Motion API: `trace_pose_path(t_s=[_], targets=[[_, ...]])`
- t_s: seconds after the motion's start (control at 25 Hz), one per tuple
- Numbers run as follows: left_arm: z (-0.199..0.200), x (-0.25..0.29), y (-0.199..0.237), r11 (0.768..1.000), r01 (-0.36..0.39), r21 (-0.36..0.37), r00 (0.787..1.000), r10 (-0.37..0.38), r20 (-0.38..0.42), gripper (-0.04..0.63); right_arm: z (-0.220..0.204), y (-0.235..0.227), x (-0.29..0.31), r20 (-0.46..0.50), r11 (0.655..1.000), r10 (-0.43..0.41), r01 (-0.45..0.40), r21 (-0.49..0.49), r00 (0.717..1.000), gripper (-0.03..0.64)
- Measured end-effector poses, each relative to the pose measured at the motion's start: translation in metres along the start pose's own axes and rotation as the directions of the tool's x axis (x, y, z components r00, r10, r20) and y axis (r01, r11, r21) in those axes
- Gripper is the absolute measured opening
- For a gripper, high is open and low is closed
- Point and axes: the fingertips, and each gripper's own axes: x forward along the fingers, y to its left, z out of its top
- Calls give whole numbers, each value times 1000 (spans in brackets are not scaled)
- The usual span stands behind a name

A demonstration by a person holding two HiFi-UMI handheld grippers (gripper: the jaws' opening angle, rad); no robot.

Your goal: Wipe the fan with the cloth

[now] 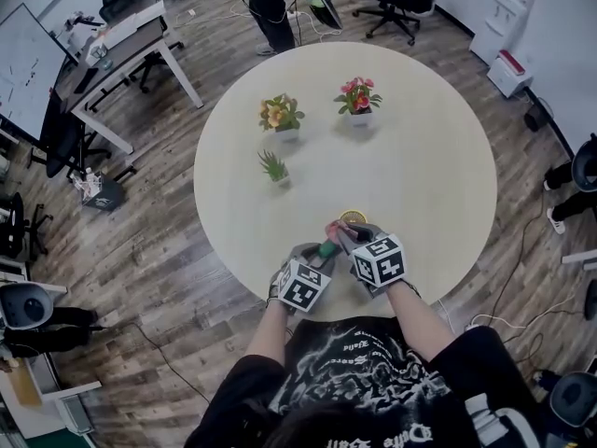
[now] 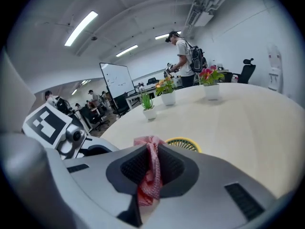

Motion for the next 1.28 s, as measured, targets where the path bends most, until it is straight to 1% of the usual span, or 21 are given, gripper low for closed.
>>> trace_pose_path(t_s=[0.08,0.2,0.24,0.4,0.56,0.76,0.84,0.92,1.08,1.28], targets=[[1,0,-1,1000,3,3,1000,-3,-2,175,6,-5,0,22,999,-36,35,29,999,49],[2,0,-2,1000,2,7,1000,-2,-1,175,15,-20,0,37,994,-102,101,28,994,48],[2,0,-2,1000,2,6,1000,-2,-1,175,17,-25,1,31,994,-105,105,17,994,47],[1,0,-1,1000,3,-5,1000,-3,-3,175,22,-28,6,5,995,-73,73,-66,997,49],[3,1,0,1000,0,-8,1000,0,-3,173,26,-32,6,22,989,-99,101,-113,995,49],[3,2,0,1000,0,-12,1000,0,3,173,31,-53,-1,42,983,-152,156,-99,987,49],[2,2,0,1000,2,-16,1000,-2,2,173,29,-60,-8,45,980,-163,167,-109,986,49],[2,2,1,1000,5,-20,1000,-5,0,173,27,-63,-13,47,980,-152,157,-123,987,49],[2,2,2,1000,6,-27,1000,-6,-3,173,22,-65,-20,60,988,-125,130,-82,990,49],[2,3,1,999,21,-44,1000,-21,-2,173,13,-62,-30,64,981,-131,138,-133,989,49]])
